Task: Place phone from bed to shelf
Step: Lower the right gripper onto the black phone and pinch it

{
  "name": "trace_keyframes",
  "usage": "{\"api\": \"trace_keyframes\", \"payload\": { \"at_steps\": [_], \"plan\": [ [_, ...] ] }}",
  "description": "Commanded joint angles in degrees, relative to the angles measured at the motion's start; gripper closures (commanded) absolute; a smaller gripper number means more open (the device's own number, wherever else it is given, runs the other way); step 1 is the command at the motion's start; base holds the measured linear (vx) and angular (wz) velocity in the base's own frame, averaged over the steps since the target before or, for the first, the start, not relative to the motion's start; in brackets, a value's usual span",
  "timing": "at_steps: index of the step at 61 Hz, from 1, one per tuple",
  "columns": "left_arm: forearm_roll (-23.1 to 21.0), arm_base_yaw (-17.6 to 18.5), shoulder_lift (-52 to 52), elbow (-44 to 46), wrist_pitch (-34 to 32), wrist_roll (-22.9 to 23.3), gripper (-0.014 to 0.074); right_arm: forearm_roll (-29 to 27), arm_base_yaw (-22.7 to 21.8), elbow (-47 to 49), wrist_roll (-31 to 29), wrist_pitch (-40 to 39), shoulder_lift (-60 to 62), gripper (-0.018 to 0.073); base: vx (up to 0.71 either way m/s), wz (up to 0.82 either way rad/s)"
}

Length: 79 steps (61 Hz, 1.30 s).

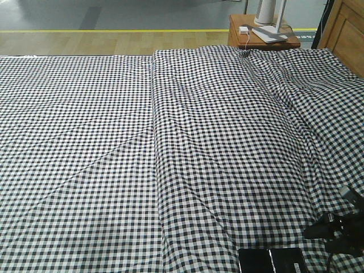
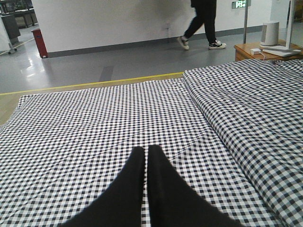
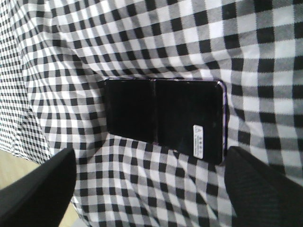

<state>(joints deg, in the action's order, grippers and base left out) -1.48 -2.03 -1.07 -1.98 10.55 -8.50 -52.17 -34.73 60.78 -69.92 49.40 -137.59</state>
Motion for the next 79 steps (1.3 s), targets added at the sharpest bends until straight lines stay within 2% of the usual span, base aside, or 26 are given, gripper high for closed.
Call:
{"api": "trace_keyframes", "payload": {
  "at_steps": [1, 17, 32, 54, 68, 79],
  "plan": [
    [-0.52, -0.21, -0.35, 1.32, -4.1, 0.33, 0.0595, -1.0, -0.22, 2.94, -0.9, 5.04, 0.91, -0.0035, 0.0, 0.0],
    [-0.52, -0.21, -0.35, 1.32, -4.1, 0.33, 0.0595, -1.24, -0.22, 7.74, -1.15, 7.73, -4.24, -0.0035, 0.0, 0.0],
    [-0.52, -0.21, -0.35, 1.32, -4.1, 0.33, 0.0595, -1.52, -0.22, 8.36, -3.31, 8.93, -7.91, -0.0035, 0.0, 0.0],
    [-0.52, -0.21, -0.35, 1.32, -4.1, 0.33, 0.0595, -5.71, -0.22, 8.36, -7.22, 7.43, -11.28, -0.0035, 0.0, 0.0],
    [-0.52, -0.21, -0.35, 1.32, -4.1, 0.33, 0.0595, -6.43, -0.22, 8.36, -8.4, 6.11, -13.62, -0.0035, 0.0, 0.0],
    [-0.52, -0.21, -0.35, 1.32, -4.1, 0.33, 0.0595, -9.74, -0.22, 8.36, -9.38, 6.89, -16.47, -0.0035, 0.0, 0.0]
  ]
}}
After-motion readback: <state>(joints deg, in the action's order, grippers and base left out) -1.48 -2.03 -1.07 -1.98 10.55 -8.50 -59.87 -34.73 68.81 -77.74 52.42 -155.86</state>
